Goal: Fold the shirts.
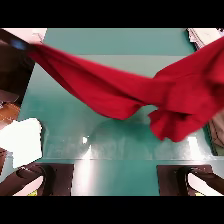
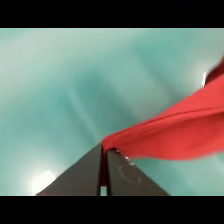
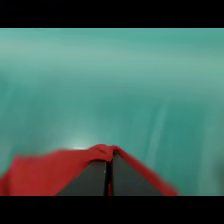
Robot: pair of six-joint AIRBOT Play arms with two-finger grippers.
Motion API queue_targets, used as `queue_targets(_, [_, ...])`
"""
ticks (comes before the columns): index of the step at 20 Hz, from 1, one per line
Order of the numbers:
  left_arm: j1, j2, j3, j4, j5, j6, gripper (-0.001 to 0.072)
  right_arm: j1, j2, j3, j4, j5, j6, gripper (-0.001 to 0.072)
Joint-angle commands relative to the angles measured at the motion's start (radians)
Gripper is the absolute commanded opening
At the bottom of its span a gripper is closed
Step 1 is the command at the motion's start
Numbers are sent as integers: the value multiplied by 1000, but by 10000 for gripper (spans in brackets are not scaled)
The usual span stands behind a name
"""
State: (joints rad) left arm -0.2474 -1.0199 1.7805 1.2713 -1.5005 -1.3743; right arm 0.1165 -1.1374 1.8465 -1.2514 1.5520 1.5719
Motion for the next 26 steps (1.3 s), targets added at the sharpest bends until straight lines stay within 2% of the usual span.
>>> queue_targets(1, [1,-116,-243,80,34,48,24,48,-155,-240,59,-74,-42,18])
queue_targets(5, [1,-264,-467,84,209,47,24,35,-345,-432,239,-308,-115,18])
queue_targets(10, [1,-331,-491,91,296,47,24,35,-488,-360,246,-466,-127,28])
queue_targets(12, [1,-331,-484,100,289,47,24,28,-507,-280,246,-477,-127,488])
queue_targets(15, [1,-331,-447,180,209,47,24,-32,-474,-187,237,-390,-130,489])
queue_targets(17, [1,-321,-420,218,174,47,24,-106,-399,-216,199,-301,-135,484])
queue_targets(20, [1,-317,-410,198,178,47,24,-242,-259,-430,185,-206,-135,483])
queue_targets(22, [1,-317,-410,161,193,47,24,-343,-162,-646,187,-208,-132,407])
queue_targets(25, [1,-317,-410,109,219,47,24,-439,-124,-892,189,-247,-134,406])
queue_targets(26, [1,-317,-410,92,225,47,24,-447,-140,-940,209,-262,-162,382])
